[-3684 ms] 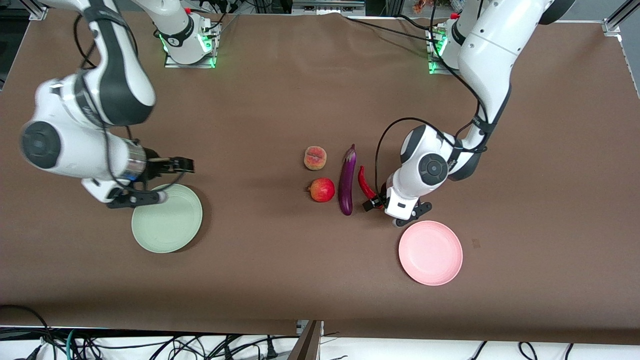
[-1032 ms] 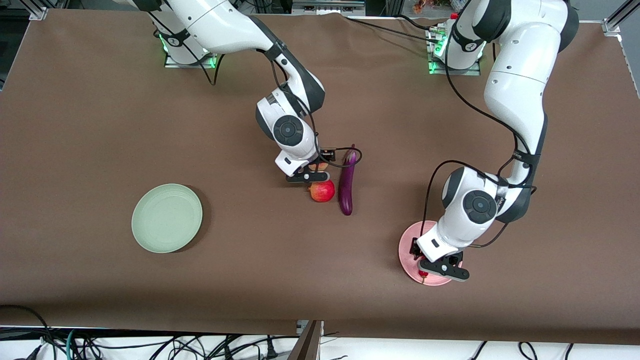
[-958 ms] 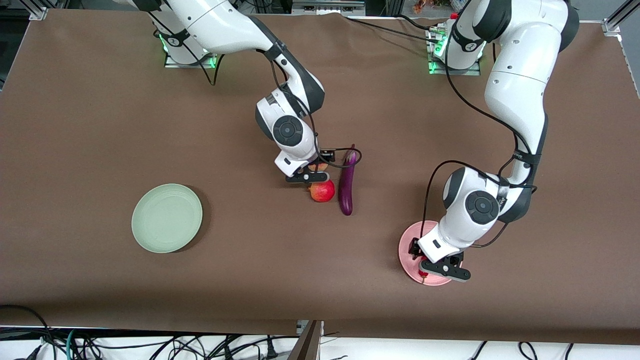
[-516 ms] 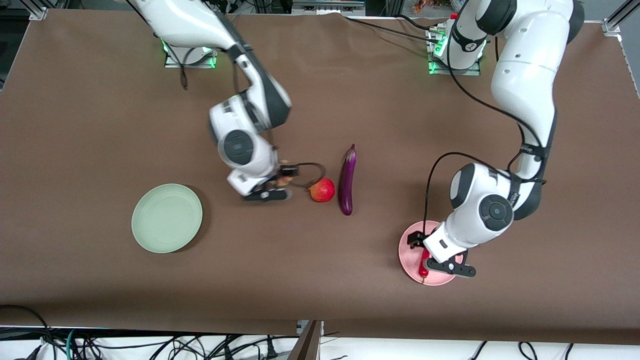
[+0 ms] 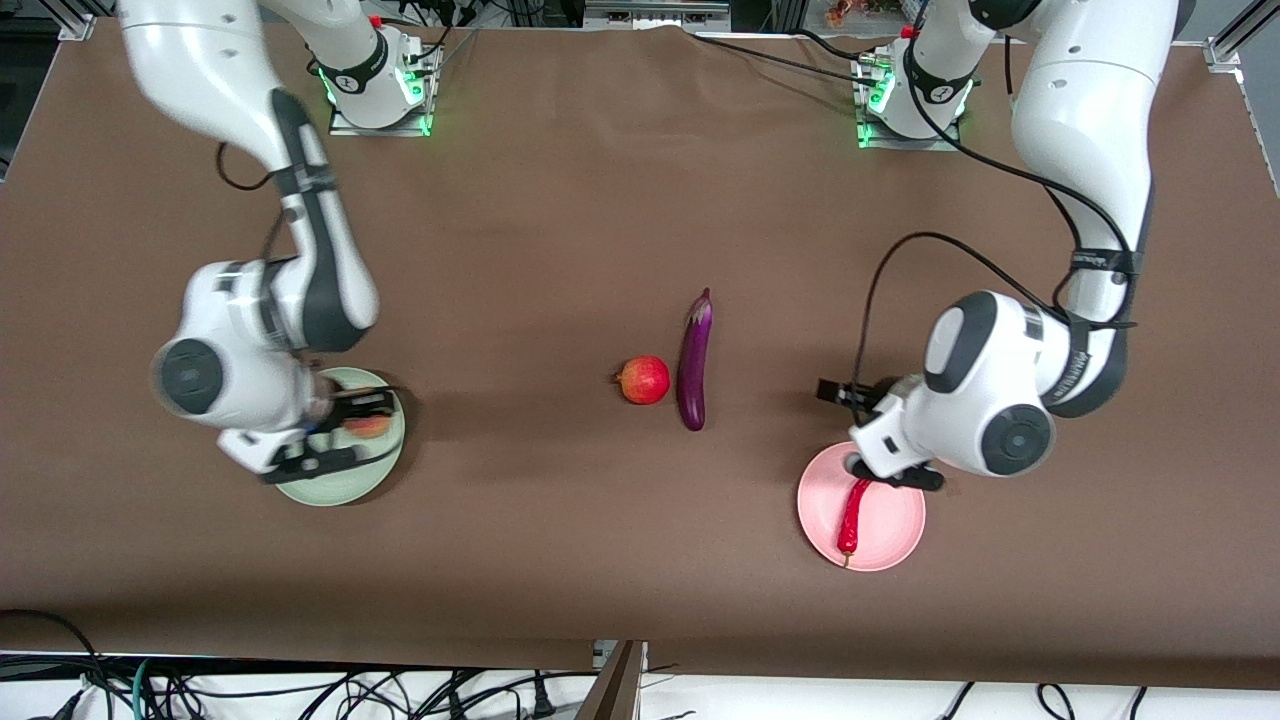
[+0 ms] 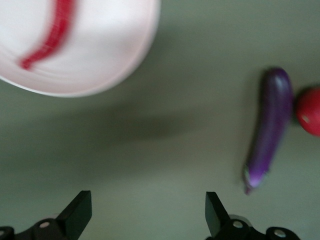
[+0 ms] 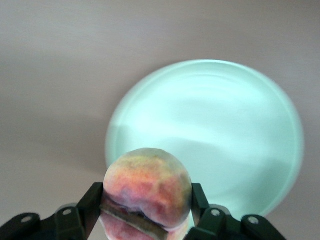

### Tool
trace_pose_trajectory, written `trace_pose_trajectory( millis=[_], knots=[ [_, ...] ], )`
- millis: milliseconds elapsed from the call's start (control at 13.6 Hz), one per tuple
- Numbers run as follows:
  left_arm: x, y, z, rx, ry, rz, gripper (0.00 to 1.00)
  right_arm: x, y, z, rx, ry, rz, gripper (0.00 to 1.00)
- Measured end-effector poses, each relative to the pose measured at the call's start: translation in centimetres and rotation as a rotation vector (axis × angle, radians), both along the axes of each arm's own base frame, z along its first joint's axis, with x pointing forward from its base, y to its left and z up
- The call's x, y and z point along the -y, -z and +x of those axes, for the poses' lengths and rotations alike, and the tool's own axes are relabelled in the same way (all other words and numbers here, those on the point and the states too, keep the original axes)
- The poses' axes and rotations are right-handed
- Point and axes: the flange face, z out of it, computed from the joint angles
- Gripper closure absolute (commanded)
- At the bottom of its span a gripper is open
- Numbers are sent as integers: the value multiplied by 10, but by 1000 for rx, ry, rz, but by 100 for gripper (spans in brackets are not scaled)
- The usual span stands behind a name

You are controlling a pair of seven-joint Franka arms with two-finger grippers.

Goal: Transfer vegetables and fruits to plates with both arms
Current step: 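Place the peach on the green plate while the left gripper reaches the eggplant, then grasp the eggplant with the left gripper while the right gripper releases the peach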

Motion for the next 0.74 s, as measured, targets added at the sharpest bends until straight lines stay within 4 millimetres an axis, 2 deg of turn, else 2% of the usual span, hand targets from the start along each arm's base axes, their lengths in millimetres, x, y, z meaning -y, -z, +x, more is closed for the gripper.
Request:
trace_pose_trajectory(
  millis=[74, 221, 368, 589, 663, 737],
  knots=[
    [23, -1, -14, -16, 33, -12, 0, 21, 6, 4, 12, -14, 0, 85],
    [67, 1, -41, -5, 87, -24, 0, 40, 21, 9, 38, -37, -12, 84],
    [108, 11, -69, 55, 133, -27, 0, 49, 38, 12, 53, -43, -25, 84],
    [150, 45, -103, 157, 134, -22, 0, 57, 52, 12, 55, -46, -35, 82],
    [155, 59, -111, 185, 120, -27, 0, 60, 55, 12, 51, -49, -36, 58],
    [158, 72, -118, 214, 111, -37, 0, 63, 57, 11, 47, -48, -36, 7]
  ],
)
